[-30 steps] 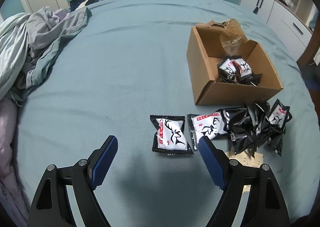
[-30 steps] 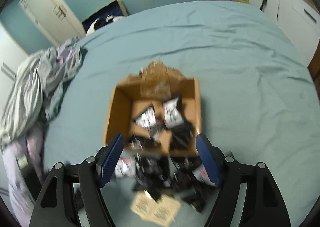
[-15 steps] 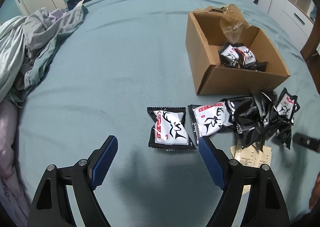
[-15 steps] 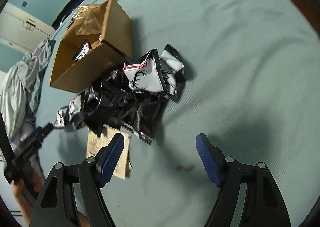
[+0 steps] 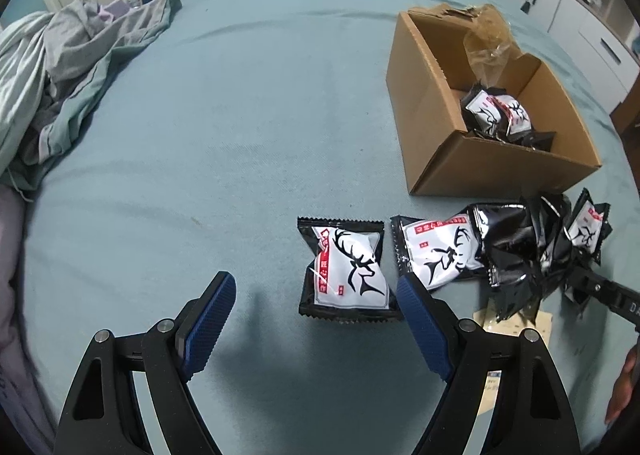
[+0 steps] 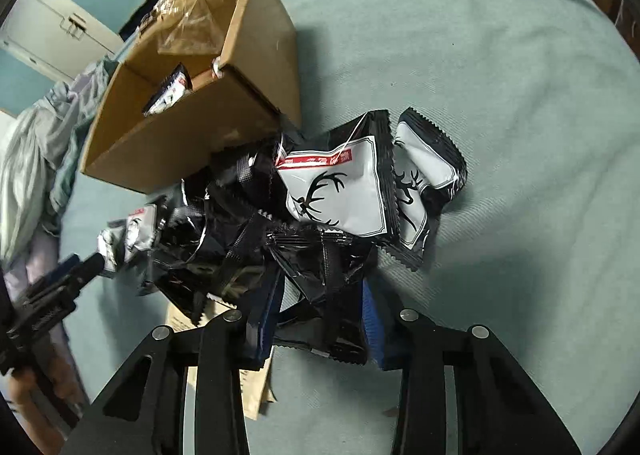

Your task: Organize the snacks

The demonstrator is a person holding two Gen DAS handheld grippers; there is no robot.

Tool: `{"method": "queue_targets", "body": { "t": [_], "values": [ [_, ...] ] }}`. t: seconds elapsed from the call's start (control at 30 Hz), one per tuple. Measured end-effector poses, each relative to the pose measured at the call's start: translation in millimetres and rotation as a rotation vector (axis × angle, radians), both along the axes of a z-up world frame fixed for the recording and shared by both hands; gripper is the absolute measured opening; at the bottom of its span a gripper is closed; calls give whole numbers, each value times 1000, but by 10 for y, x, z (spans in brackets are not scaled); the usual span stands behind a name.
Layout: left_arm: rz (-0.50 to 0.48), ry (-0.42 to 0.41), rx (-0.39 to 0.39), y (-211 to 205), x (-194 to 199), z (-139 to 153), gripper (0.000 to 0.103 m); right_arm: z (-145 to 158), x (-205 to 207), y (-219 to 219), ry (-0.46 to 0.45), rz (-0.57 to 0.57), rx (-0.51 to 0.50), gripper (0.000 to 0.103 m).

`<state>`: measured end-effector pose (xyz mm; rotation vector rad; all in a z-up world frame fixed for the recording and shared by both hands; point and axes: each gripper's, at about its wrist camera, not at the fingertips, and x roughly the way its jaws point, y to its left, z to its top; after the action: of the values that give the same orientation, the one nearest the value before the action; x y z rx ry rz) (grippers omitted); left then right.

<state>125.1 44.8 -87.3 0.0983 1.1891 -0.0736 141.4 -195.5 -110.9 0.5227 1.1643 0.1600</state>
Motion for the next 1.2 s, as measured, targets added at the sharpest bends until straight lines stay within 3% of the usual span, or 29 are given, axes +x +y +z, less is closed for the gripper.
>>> {"method": "queue_targets", "body": {
  "t": [0.1,0.4,0.53,0.57,0.6,0.67,0.83,1.0,1.1,1.2],
  "values": [
    [-4,-8,-15,-7,10,-8,84,122,-100,-79,-15,-4,44,31],
    [-8,1,-32,-14,168,-236,83,762,-526,-183,-179,21,135,31],
    [-6,0,-42,-37,190,-342,66,818,-650,-279,-201,16,134,31],
    [-16,-22,-38,-55,179,-333,50,811,-657,-299,-200,15,130,31],
    [-26,-33,-37,-72,165,-322,41,815,-638,-326,-196,11,129,31],
    [-35,-47,-20,-95,140,-275,35,795,-649,-346,-193,6,135,31],
    [-32,-144,-32,-55,16,88,33,831,-652,-341,-199,-4,117,31],
    [-1,-262,-178,10,-85,702,33,896,-634,-341,-216,-7,142,31],
    [-38,-344,-219,-121,-107,1065,34,951,-647,-347,-234,-10,148,31],
    [-71,-382,-239,-290,30,1238,34,954,-670,-373,-241,-14,142,31]
  ]
}}
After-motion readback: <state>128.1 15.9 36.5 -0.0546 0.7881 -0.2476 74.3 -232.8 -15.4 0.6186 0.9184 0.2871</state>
